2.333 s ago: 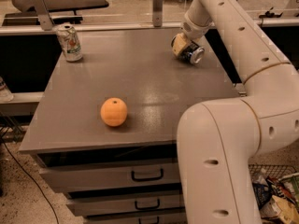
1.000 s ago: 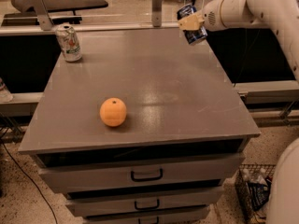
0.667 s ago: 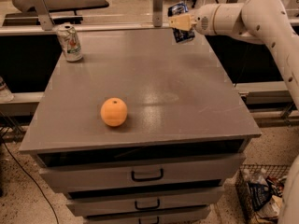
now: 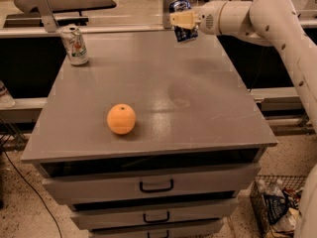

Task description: Place pepsi can upright

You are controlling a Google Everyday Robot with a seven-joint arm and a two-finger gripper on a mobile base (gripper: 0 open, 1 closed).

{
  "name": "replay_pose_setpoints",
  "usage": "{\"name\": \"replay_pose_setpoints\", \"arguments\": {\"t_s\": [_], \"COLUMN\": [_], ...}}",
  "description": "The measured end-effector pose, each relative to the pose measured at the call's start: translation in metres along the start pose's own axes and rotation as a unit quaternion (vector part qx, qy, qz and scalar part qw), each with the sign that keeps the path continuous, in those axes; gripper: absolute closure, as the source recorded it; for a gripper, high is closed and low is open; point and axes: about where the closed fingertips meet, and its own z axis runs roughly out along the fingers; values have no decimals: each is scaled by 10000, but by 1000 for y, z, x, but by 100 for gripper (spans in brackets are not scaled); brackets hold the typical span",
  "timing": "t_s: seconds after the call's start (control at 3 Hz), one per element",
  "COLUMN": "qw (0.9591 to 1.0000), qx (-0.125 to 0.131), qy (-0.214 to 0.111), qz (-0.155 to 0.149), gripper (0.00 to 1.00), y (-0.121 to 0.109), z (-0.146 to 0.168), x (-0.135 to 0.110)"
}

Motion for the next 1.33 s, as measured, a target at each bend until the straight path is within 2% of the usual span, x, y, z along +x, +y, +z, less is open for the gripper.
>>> {"name": "replay_pose_setpoints", "arguments": {"t_s": [0.33, 1.0, 1.33], "qw": [9995, 9947, 9932], "qx": [-196, -549, -673], "qy": [-211, -766, -889], "qz": [102, 415, 346], "gripper": [100, 100, 100], "y": [18, 61, 72], "z": [2, 1, 0], "x": [-2, -3, 3]}}
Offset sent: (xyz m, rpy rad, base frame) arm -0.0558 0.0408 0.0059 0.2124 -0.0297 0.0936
